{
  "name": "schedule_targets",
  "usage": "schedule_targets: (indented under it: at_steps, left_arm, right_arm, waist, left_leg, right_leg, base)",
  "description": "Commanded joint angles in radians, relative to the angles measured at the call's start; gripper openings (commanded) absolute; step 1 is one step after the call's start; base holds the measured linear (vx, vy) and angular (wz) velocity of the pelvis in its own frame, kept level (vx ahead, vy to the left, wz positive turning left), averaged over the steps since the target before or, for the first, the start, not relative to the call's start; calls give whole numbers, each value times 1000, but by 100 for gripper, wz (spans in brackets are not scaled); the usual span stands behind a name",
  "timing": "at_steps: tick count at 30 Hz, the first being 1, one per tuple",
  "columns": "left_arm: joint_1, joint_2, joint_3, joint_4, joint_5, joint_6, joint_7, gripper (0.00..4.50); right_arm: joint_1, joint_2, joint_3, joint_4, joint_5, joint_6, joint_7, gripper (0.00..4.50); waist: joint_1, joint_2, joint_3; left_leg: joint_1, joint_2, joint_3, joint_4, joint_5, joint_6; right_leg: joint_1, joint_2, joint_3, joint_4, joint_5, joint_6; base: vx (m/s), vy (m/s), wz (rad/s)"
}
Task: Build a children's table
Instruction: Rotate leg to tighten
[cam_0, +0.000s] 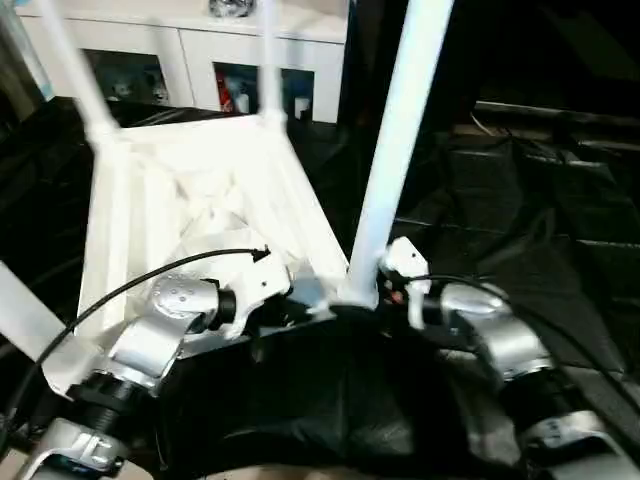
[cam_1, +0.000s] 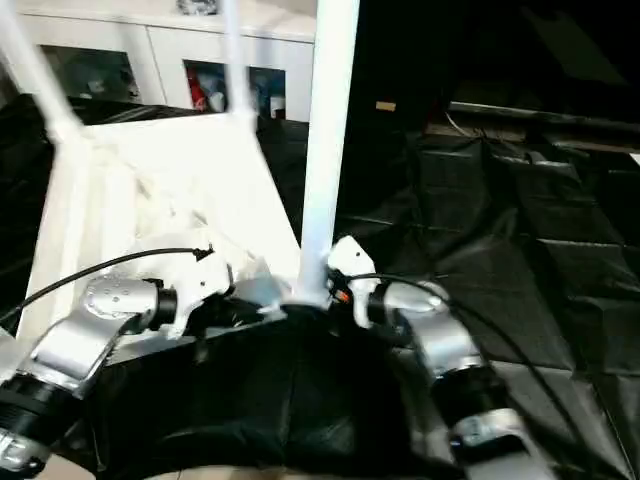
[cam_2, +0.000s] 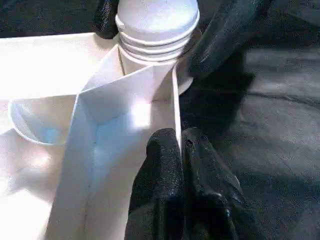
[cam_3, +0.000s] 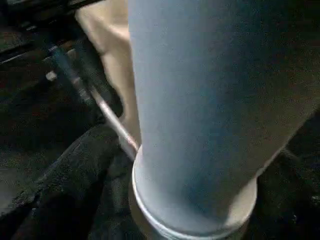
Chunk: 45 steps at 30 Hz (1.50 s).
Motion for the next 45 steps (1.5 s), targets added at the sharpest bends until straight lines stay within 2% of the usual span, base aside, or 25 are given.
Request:
schedule_targets:
  at_steps: [1, 3, 4, 6, 12, 17, 19, 20, 22, 23, 24, 25, 27, 29, 30, 31, 35, 36, 37, 38, 39, 40, 41, 43, 45]
  left_arm:
    - [24, 1, -93, 23, 20, 1, -62, 0]
    - [22, 12, -97, 19, 12, -1, -88, 0]
    - [23, 19, -98, 13, 3, 1, -106, 0]
    - [24, 22, -97, 9, -4, 3, -119, 0]
    - [28, 28, -96, 2, -18, 7, -147, 0]
    - [18, -14, -64, 31, -12, 16, -58, 0]
    - [7, -40, -48, 53, -2, 23, -4, 0]
    - [1, -53, -38, 64, 1, 25, 24, 0]
    - [-24, -113, -2, 98, 0, 55, 126, 0]
    - [-31, -129, 4, 106, 1, 66, 151, 0]
    - [-35, -138, 7, 110, 3, 71, 165, 0]
    - [-46, -163, 15, 125, 10, 85, 211, 0]
    - [-51, -173, 18, 132, 13, 90, 232, 0]
    - [-71, -220, 31, 158, 29, 104, 316, 0]
    - [-77, -236, 36, 166, 34, 108, 341, 0]
    - [-84, -267, 39, 173, 43, 112, 379, 0]
    - [-79, -274, 20, 159, 46, 110, 354, 0]
    - [-75, -270, 15, 152, 45, 105, 340, 0]
    - [-67, -256, 6, 135, 36, 103, 310, 0]
    - [-60, -244, 0, 124, 32, 97, 288, 0]
    - [-56, -234, -2, 117, 28, 93, 271, 0]
    - [-56, -234, -2, 117, 28, 93, 271, 0]
    - [-51, -221, -4, 113, 27, 86, 249, 0]
    - [-39, -192, -8, 99, 21, 76, 198, 0]
    - [-34, -177, -11, 93, 17, 70, 172, 0]
  right_arm:
    - [-1, 2, 31, -8, 5, 20, 36, 380]
    - [-4, -2, 34, -6, 8, 30, 54, 371]
    - [-5, -3, 34, -9, 16, 43, 68, 369]
    - [-7, -3, 34, -14, 22, 53, 81, 347]
    - [-1, -5, 41, -36, 35, 85, 116, 292]
    - [17, 37, 16, -11, 30, 50, 47, 271]
    - [14, 69, -9, 21, 23, 25, -33, 269]
    - [11, 86, -24, 37, 23, 25, -73, 269]
    - [-2, 152, -64, 112, -4, -4, -255, 268]
    - [-6, 174, -75, 133, -12, -12, -310, 268]
    - [-8, 186, -82, 144, -14, -14, -339, 268]
    - [-11, 222, -101, 167, -17, -16, -417, 267]
    - [-12, 237, -108, 175, -18, -18, -446, 267]
    - [-19, 298, -130, 202, -30, -27, -575, 267]
    - [-23, 317, -135, 212, -36, -32, -616, 267]
    - [-32, 356, -134, 230, -51, -43, -675, 267]
    - [-36, 378, -118, 221, -47, -83, -624, 267]
    - [-35, 376, -115, 214, -39, -82, -597, 267]
    - [-33, 367, -112, 200, -26, -77, -553, 323]
    - [-31, 355, -106, 187, -19, -69, -516, 337]
    - [-30, 343, -99, 178, -18, -66, -485, 337]
    - [-30, 343, -99, 178, -18, -66, -485, 339]
    - [-31, 325, -90, 169, -20, -65, -453, 366]
    - [-33, 276, -72, 146, -22, -56, -383, 383]
    - [-35, 252, -65, 138, -20, -51, -343, 386]
  waist:
    - [0, 5, -38]
    - [0, 4, -38]
    - [-1, -3, -38]
    - [0, 1, -39]
    - [2, -1, -41]
    - [4, -2, -41]
    - [4, 1, -36]
    - [3, -1, -34]
    - [-2, 0, -29]
    - [-4, -1, -28]
    - [-8, -2, -29]
    - [-9, -2, -28]
    - [-9, -3, -29]
    - [-8, 0, -29]
    - [-8, 0, -28]
    - [-11, -1, -30]
    - [-7, -1, -33]
    - [-6, 0, -36]
    - [-5, 2, -37]
    - [-6, 2, -36]
    - [-7, 4, -38]
    - [-7, 3, -39]
    - [-7, 4, -39]
    - [-8, 3, -39]
    - [-9, 7, -39]
  left_leg:
    - [-15, 8, 21, -70, -122, 71]
    - [-14, 8, 21, -71, -129, 67]
    - [-14, 7, 21, -71, -135, 64]
    - [-13, 8, 21, -71, -125, 62]
    - [-14, 7, 21, -68, -91, 66]
    - [-13, 7, 22, -68, -92, 63]
    - [-13, 8, 23, -72, -132, 44]
    - [-11, 7, 23, -73, -149, 37]
    - [-9, 6, 21, -77, -218, 10]
    - [-10, 5, 19, -79, -231, 2]
    - [-11, 3, 14, -82, -250, -8]
    - [-12, 3, 12, -83, -255, -10]
    - [-11, 3, 12, -81, -267, -3]
    - [-12, 4, 12, -83, -258, 2]
    - [-9, 3, 12, -83, -265, -5]
    - [-14, 2, 12, -84, -253, -9]
    - [-17, 3, 13, -83, -239, 3]
    - [-20, 3, 14, -82, -212, 9]
    - [-21, 4, 15, -81, -188, 15]
    - [-21, 3, 15, -81, -183, 18]
    - [-23, 3, 16, -80, -170, 22]
    - [-21, 3, 18, -77, -158, 31]
    - [-22, 2, 18, -76, -146, 32]
    - [-24, 1, 17, -75, -132, 42]
    - [-24, 2, 19, -74, -123, 47]
  right_leg:
    - [59, -48, 25, -60, -89, -246]
    - [58, -48, 25, -61, -103, -243]
    - [58, -48, 25, -62, -116, -239]
    - [57, -48, 25, -59, -108, -241]
    - [60, -48, 24, -54, -55, -252]
    - [61, -49, 24, -54, -59, -252]
    - [57, -50, 25, -62, -122, -243]
    - [54, -50, 26, -67, -154, -235]
    - [47, -52, 28, -79, -298, -198]
    - [47, -51, 27, -83, -336, -185]
    - [48, -52, 26, -86, -403, -155]
    - [45, -53, 27, -91, -432, -135]
    - [41, -53, 27, -95, -461, -117]
    - [38, -51, 29, -95, -439, -117]
    - [34, -50, 27, -96, -444, -116]
    - [38, -51, 28, -94, -438, -114]
    - [40, -49, 28, -89, -366, -123]
    - [44, -49, 29, -84, -314, -134]
    - [46, -48, 28, -79, -263, -149]
    - [47, -47, 28, -78, -245, -156]
    - [52, -47, 27, -75, -215, -167]
    - [52, -47, 27, -74, -186, -178]
    - [53, -47, 28, -72, -172, -184]
    - [59, -46, 26, -70, -153, -195]
    - [58, -47, 26, -69, -134, -207]
  base:
    - [0, 0, 0]
    - [0, 0, 0]
    - [0, 0, 0]
    - [0, 0, 0]
    - [0, 0, 0]
    - [0, 0, 0]
    - [0, 0, 0]
    - [0, 0, 0]
    - [0, 0, 0]
    - [-54, -7, -2]
    - [-54, -7, -2]
    - [-52, -8, -3]
    - [0, 0, 0]
    - [0, 0, 0]
    - [0, 0, 0]
    - [0, 0, 0]
    - [0, 0, 0]
    - [0, 0, 0]
    - [0, 0, 0]
    - [0, 0, 0]
    - [0, 0, 0]
    - [0, 0, 0]
    - [0, 0, 0]
    - [0, 0, 0]
    - [0, 0, 0]
